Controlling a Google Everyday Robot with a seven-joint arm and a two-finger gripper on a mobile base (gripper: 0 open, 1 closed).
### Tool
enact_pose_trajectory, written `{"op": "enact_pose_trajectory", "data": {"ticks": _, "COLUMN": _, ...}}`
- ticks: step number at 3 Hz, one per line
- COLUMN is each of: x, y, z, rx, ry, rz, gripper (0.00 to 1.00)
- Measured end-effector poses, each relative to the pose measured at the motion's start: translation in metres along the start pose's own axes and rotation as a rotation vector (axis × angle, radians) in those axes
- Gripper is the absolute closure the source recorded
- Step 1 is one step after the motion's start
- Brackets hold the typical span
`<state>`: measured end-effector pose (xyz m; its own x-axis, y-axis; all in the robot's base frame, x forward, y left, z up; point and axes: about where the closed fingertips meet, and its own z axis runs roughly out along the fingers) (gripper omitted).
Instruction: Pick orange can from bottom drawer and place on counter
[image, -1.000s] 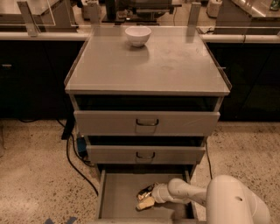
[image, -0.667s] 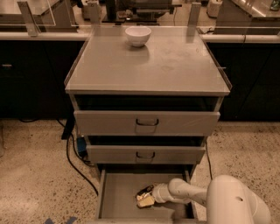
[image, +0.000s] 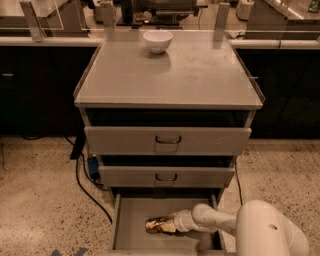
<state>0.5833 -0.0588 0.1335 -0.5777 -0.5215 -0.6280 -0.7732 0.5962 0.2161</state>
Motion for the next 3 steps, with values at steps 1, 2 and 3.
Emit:
{"op": "enact_pose_trajectory", "data": {"ticks": 1, "x": 0.0, "y": 0.0, "z": 0.0, "rx": 0.0, "ry": 0.0, "rz": 0.0, "gripper": 0.88}}
{"op": "enact_pose_trajectory", "data": {"ticks": 2, "x": 0.0, "y": 0.0001, "z": 0.0001, "rx": 0.0, "ry": 0.0, "rz": 0.0, "gripper": 1.0}}
{"op": "enact_pose_trajectory", "data": {"ticks": 3, "x": -0.0001, "y": 0.0001, "z": 0.0, "rx": 0.0, "ry": 0.0, "rz": 0.0, "gripper": 1.0}}
